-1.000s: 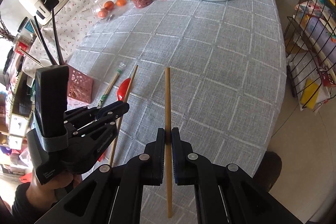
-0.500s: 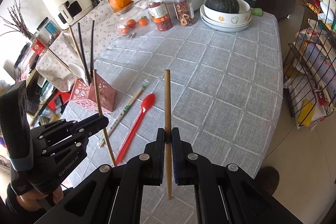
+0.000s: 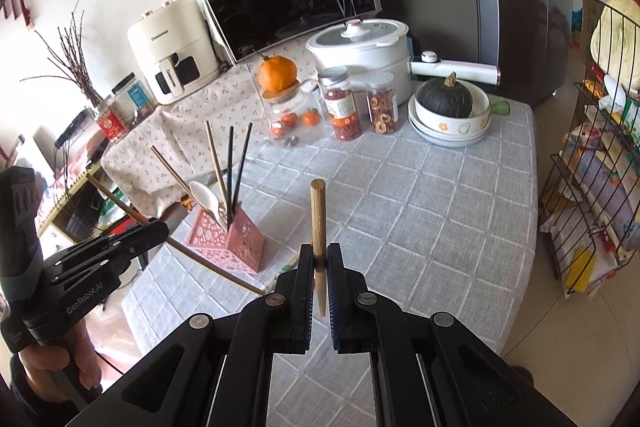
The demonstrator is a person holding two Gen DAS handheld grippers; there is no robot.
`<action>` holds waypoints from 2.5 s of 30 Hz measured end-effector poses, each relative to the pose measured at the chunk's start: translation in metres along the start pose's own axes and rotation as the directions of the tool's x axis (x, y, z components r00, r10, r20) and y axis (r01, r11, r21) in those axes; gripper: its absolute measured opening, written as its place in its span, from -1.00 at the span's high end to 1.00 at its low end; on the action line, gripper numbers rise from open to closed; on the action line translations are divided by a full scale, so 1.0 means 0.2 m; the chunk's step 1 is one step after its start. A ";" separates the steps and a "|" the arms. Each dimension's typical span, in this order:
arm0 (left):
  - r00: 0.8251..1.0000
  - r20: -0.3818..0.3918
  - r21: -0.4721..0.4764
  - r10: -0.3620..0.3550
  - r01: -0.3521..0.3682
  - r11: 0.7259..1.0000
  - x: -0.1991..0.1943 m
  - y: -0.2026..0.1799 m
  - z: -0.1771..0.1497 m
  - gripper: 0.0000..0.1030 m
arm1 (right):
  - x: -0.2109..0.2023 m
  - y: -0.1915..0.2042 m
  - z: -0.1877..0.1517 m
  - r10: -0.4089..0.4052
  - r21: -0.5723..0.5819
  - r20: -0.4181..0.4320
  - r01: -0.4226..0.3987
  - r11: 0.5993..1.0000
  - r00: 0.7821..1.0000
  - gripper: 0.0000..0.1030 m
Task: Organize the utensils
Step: 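Lower both wooden chopsticks into the pink basket and open both grippers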
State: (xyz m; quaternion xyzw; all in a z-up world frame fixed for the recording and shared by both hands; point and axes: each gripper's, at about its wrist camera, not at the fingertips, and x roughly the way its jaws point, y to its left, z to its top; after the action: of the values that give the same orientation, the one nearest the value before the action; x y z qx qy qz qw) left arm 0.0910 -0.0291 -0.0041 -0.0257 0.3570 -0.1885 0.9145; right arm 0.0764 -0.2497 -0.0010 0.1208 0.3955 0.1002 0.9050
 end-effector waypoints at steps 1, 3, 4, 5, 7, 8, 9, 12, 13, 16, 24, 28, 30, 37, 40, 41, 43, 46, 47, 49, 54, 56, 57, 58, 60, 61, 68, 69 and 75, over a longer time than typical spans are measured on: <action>1.000 0.024 0.000 0.008 -0.008 1.000 -0.03 0.01 0.02 0.86 | -0.02 0.01 0.02 0.010 0.003 0.019 -0.010 1.000 1.000 0.88; 0.998 0.064 0.011 0.026 -0.027 1.000 -0.07 0.02 0.04 0.86 | -0.04 0.03 0.05 0.027 0.005 0.053 -0.027 1.000 0.998 0.88; 0.996 0.083 0.015 0.038 -0.039 0.999 -0.09 0.03 0.05 0.86 | -0.05 0.04 0.06 0.037 0.006 0.069 -0.038 0.999 0.997 0.88; 0.994 0.099 0.021 0.055 -0.057 0.998 -0.10 0.03 0.06 0.86 | -0.06 0.06 0.08 0.048 0.007 0.084 -0.049 0.999 0.995 0.88; 0.988 0.128 0.023 0.086 -0.089 0.996 -0.12 0.05 0.08 0.86 | -0.07 0.09 0.10 0.069 0.007 0.107 -0.070 0.998 0.992 0.88; 0.985 0.139 0.020 0.098 -0.102 0.995 -0.13 0.06 0.08 0.86 | -0.07 0.11 0.11 0.077 0.007 0.118 -0.078 0.997 0.990 0.88; 0.983 0.146 0.018 0.112 -0.116 0.993 -0.13 0.08 0.09 0.86 | -0.08 0.12 0.12 0.084 0.008 0.127 -0.086 0.996 0.988 0.88; 0.975 0.155 0.023 0.161 -0.167 0.986 -0.11 0.11 0.09 0.86 | -0.06 0.16 0.14 0.106 0.009 0.142 -0.108 0.994 0.984 0.88; 0.972 0.156 0.021 0.178 -0.183 0.983 -0.10 0.12 0.09 0.86 | -0.06 0.18 0.14 0.113 0.007 0.146 -0.115 0.993 0.983 0.88; 0.970 0.132 0.002 0.204 -0.206 0.979 -0.05 0.17 0.09 0.86 | -0.03 0.22 0.15 0.134 0.004 0.154 -0.136 0.991 0.979 0.88; 0.972 0.015 -0.012 0.234 -0.234 0.972 0.13 0.24 0.06 0.86 | 0.07 0.31 0.16 0.191 0.003 0.159 -0.194 0.981 0.969 0.88; 0.975 -0.038 -0.044 0.220 -0.221 0.974 0.20 0.29 0.06 0.86 | 0.15 0.33 0.17 0.215 0.004 0.147 -0.218 0.976 0.965 0.88; 0.974 -0.055 -0.054 0.219 -0.222 0.974 0.22 0.31 0.06 0.86 | 0.20 0.34 0.17 0.218 0.013 0.130 -0.222 0.975 0.967 0.88; 0.978 -0.074 -0.085 0.197 -0.203 0.976 0.29 0.35 0.07 0.86 | 0.39 0.33 0.18 0.221 0.057 0.061 -0.224 0.973 0.973 0.88; 0.986 -0.048 -0.108 0.162 -0.166 0.980 0.31 0.37 0.08 0.86 | 0.46 0.32 0.18 0.226 0.075 0.035 -0.228 0.971 0.974 0.88; 0.987 -0.043 -0.117 0.157 -0.161 0.980 0.32 0.38 0.09 0.86 | 0.49 0.31 0.17 0.232 0.085 0.026 -0.234 0.969 0.972 0.88; 0.988 -0.032 -0.137 0.148 -0.151 0.979 0.34 0.40 0.09 0.85 | 0.54 0.30 0.17 0.248 0.107 0.005 -0.247 0.963 0.969 0.88; 0.992 -0.016 -0.174 0.123 -0.124 0.977 0.35 0.42 0.10 0.84 | 0.60 0.28 0.16 0.264 0.136 -0.022 -0.258 0.956 0.964 0.88; 0.993 -0.011 -0.186 0.117 -0.117 0.976 0.35 0.42 0.10 0.84 | 0.62 0.28 0.16 0.266 0.145 -0.030 -0.260 0.955 0.963 0.88; 0.994 -0.004 -0.203 0.110 -0.109 0.973 0.35 0.43 0.10 0.83 | 0.65 0.27 0.16 0.270 0.159 -0.041 -0.261 0.952 0.962 0.87; 0.994 0.011 -0.207 0.107 -0.102 0.973 0.35 0.42 0.11 0.76 | 0.71 0.25 0.16 0.305 0.197 -0.056 -0.289 0.937 0.951 0.81; 0.994 0.018 -0.205 0.107 -0.101 0.974 0.34 0.41 0.12 0.56 | 0.71 0.25 0.17 0.313 0.201 -0.056 -0.296 0.934 0.948 0.81; 0.994 0.026 -0.202 0.106 -0.099 0.974 0.33 0.41 0.12 0.47 | 0.71 0.25 0.17 0.317 0.203 -0.053 -0.301 0.932 0.947 0.79; 0.994 0.032 -0.198 0.109 -0.100 0.975 0.32 0.41 0.12 0.45 | 0.70 0.25 0.18 0.324 0.203 -0.046 -0.309 0.929 0.945 0.78; 0.993 0.036 -0.188 0.111 -0.103 0.977 0.30 0.40 0.13 0.45 | 0.68 0.25 0.19 0.328 0.198 -0.035 -0.315 0.928 0.944 0.71; 0.993 0.037 -0.185 0.111 -0.102 0.977 0.29 0.40 0.13 0.40 | 0.66 0.25 0.19 0.330 0.195 -0.029 -0.319 0.928 0.943 0.64; 0.990 0.006 -0.160 0.143 -0.140 0.977 0.26 0.38 0.12 0.20 | 0.53 0.24 0.22 0.335 0.154 0.014 -0.333 0.930 0.942 0.30; 0.989 -0.007 -0.156 0.147 -0.146 0.977 0.26 0.38 0.11 0.17 | 0.51 0.23 0.22 0.331 0.148 0.017 -0.330 0.933 0.944 0.25; 0.977 -0.050 -0.110 0.210 -0.214 0.971 0.23 0.33 0.06 -0.41 | 0.42 0.14 0.20 0.275 0.120 0.007 -0.274 0.954 0.961 0.05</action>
State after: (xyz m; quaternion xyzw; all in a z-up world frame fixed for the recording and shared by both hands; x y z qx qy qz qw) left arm 0.1511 0.0143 -0.0372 -0.0366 0.3852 -0.0695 0.9195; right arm 0.1607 -0.2051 -0.0242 0.2282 0.3846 0.2014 0.8715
